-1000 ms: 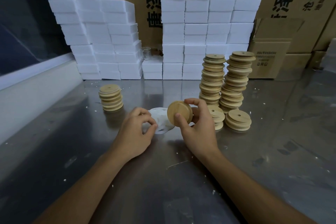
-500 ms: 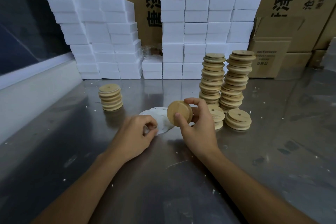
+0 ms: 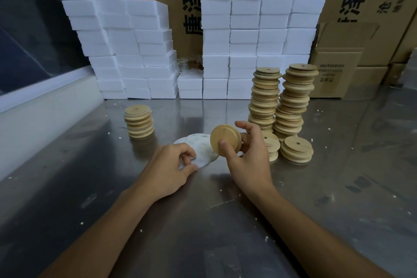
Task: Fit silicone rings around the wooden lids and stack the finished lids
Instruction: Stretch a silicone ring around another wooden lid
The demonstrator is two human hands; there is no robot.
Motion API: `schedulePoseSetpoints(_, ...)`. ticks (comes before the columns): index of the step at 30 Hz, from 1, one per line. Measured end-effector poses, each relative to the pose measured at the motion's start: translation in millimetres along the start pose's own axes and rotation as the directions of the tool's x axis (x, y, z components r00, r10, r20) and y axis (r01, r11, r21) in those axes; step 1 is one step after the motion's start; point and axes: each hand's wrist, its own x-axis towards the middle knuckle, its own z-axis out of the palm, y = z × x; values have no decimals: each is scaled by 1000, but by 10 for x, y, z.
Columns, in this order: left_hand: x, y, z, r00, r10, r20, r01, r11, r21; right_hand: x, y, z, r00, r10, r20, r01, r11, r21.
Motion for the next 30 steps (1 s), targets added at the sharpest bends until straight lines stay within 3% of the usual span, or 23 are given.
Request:
schedulePoseSetpoints(15, 29, -41, -159, 995, 55, 82, -59, 997, 54, -7, -31, -17, 1000, 27, 11, -27, 1000, 6)
schedulePoseSetpoints(21, 18, 7, -173, 986, 135, 99, -152, 970, 192, -11, -31, -27, 1000, 19, 13, -19, 1000, 0)
schedulePoseSetpoints(30, -18, 118, -146, 973, 228, 22, -228, 949, 217, -6, -19, -22, 1000, 22, -5, -22, 1000, 13)
